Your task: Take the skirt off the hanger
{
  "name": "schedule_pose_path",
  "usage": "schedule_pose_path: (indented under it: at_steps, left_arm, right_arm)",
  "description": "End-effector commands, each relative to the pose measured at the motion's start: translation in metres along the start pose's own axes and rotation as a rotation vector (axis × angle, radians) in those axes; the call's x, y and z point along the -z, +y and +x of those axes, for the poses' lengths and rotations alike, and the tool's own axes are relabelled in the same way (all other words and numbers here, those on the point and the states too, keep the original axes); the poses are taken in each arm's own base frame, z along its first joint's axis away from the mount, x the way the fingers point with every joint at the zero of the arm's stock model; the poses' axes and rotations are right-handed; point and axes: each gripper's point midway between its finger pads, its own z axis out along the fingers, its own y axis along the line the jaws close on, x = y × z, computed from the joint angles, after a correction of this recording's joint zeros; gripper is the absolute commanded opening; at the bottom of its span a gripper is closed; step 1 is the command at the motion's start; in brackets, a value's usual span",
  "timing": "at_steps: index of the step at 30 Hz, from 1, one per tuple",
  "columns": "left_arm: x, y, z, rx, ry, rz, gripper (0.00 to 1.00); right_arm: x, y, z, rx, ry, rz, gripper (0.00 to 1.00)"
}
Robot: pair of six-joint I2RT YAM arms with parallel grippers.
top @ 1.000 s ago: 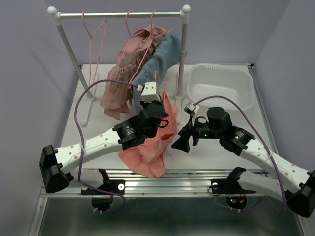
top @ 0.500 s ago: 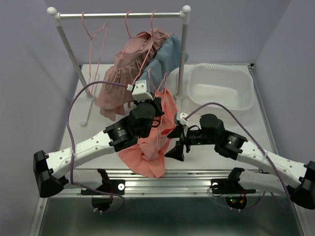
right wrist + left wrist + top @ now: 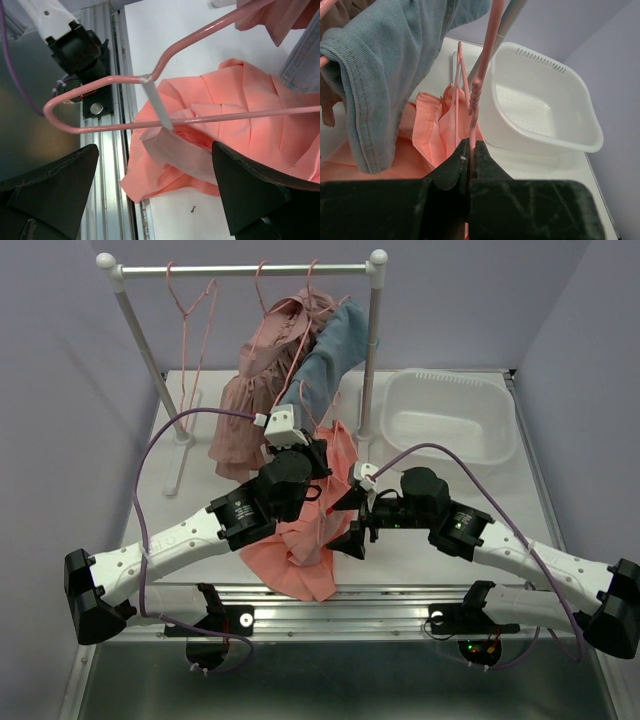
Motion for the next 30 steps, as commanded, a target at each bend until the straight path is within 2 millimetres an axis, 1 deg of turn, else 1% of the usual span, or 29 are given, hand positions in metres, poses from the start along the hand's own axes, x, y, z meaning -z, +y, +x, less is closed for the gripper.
schedule_pose_path:
  at_steps: [1,3,5,7,8,9,10,11,14,15,16,20,21,22,23,25,26,28,29,30]
  left_arm:
    - [0.007,-0.01,-0.029,0.105,-0.07,0.046,0.0]
    - [0.007,-0.01,-0.029,0.11,-0.072,0.048,0.0]
    - [0.008,-0.009,-0.03,0.116,-0.075,0.046,0.0]
    - [0.008,-0.009,-0.03,0.122,-0.078,0.047,0.0]
    - [0.008,-0.008,-0.029,0.121,-0.077,0.048,0.0]
    - [0.007,-0.007,-0.026,0.117,-0.078,0.045,0.0]
    - [0.007,-0.007,-0.028,0.114,-0.09,0.045,0.0]
    - [0.005,-0.006,-0.026,0.107,-0.094,0.038,0.0]
    - [0.0,0.001,-0.025,0.098,-0.116,-0.008,0.0]
    - [-0.004,0.005,-0.021,0.09,-0.121,-0.026,0.0]
    - [-0.006,0.004,-0.022,0.098,-0.13,-0.025,0.0]
    - [-0.021,0.011,-0.015,0.108,-0.139,-0.057,0.0]
    - [-0.024,0.014,-0.014,0.116,-0.141,-0.07,0.0]
    - [-0.028,0.02,-0.016,0.126,-0.152,-0.09,0.0]
    - [-0.032,0.023,-0.013,0.126,-0.155,-0.106,0.0]
    - [-0.036,0.029,-0.012,0.132,-0.169,-0.139,0.0]
    - [-0.042,0.036,-0.007,0.132,-0.177,-0.189,0.0]
    - [-0.044,0.036,-0.007,0.14,-0.18,-0.2,0.0]
    - [-0.046,0.037,-0.004,0.132,-0.176,-0.207,0.0]
    - [-0.047,0.036,-0.004,0.131,-0.178,-0.211,0.0]
  right_arm:
    - [-0.011,-0.016,-0.045,0.079,-0.124,0.061,1.0]
    - [-0.017,-0.022,-0.041,0.075,-0.113,0.072,1.0]
    - [-0.021,-0.021,-0.033,0.063,-0.096,0.055,0.99]
    - [-0.025,-0.021,-0.026,0.049,-0.079,0.041,0.94]
    - [-0.027,-0.02,-0.022,0.043,-0.07,0.032,0.79]
    - [-0.027,-0.02,-0.02,0.038,-0.069,0.032,0.72]
    - [-0.027,-0.02,-0.019,0.034,-0.065,0.031,0.65]
    - [-0.025,-0.018,-0.018,0.035,-0.066,0.029,0.5]
    - [-0.02,-0.008,-0.015,0.033,-0.059,-0.014,0.3]
    - [-0.016,-0.002,-0.015,0.038,-0.066,-0.038,0.08]
    - [-0.014,0.002,-0.014,0.005,-0.068,-0.046,0.01]
    - [-0.007,0.016,-0.012,0.009,-0.047,-0.109,0.01]
    - [-0.005,0.023,-0.008,0.0,-0.027,-0.145,0.01]
    - [-0.003,0.026,-0.01,0.001,-0.028,-0.159,0.01]
    - [-0.002,0.032,-0.011,0.004,-0.03,-0.189,0.01]
    - [0.002,0.037,-0.013,0.013,-0.036,-0.21,0.01]
    - [0.005,0.044,-0.014,0.016,-0.034,-0.248,0.01]
    - [0.007,0.048,-0.012,0.013,-0.028,-0.266,0.01]
    - [0.007,0.048,-0.013,0.012,-0.027,-0.271,0.01]
    - [0.007,0.047,-0.012,0.011,-0.026,-0.262,0.01]
